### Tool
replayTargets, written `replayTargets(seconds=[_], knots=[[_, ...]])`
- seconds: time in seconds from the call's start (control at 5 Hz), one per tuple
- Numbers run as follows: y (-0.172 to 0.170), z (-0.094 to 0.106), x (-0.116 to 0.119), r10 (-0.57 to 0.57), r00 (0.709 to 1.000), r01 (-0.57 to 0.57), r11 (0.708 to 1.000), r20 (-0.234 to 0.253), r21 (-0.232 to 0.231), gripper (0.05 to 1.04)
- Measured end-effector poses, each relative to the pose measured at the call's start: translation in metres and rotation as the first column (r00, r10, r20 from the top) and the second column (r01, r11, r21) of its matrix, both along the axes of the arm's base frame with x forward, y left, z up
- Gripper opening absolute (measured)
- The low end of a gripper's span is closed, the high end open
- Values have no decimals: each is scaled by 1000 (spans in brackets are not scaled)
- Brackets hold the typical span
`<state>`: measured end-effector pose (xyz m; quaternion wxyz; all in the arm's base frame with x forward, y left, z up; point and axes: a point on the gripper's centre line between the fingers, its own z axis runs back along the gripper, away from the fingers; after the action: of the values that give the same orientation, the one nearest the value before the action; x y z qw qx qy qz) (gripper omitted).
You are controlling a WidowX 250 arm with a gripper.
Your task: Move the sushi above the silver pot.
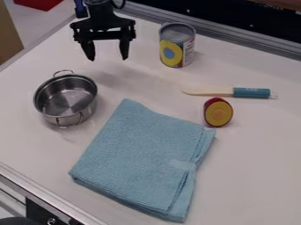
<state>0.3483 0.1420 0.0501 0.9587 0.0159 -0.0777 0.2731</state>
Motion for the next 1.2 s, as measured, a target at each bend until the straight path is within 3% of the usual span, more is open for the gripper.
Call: replayTargets(seconds=[0.2, 0.4, 0.8, 1.0, 1.2], knots=[[-4, -14, -5, 5, 999, -6, 1000, -40, -24, 1000], [-27, -8, -11, -2, 997, -3, 998, -75, -69, 1000], [-90, 29, -12, 36, 999, -42, 987, -40, -153, 1000], [-130, 35, -18, 80, 996, -87, 977, -44, -195, 1000], [-167, 38, -18, 34, 998, -45, 968, -50, -248, 1000]])
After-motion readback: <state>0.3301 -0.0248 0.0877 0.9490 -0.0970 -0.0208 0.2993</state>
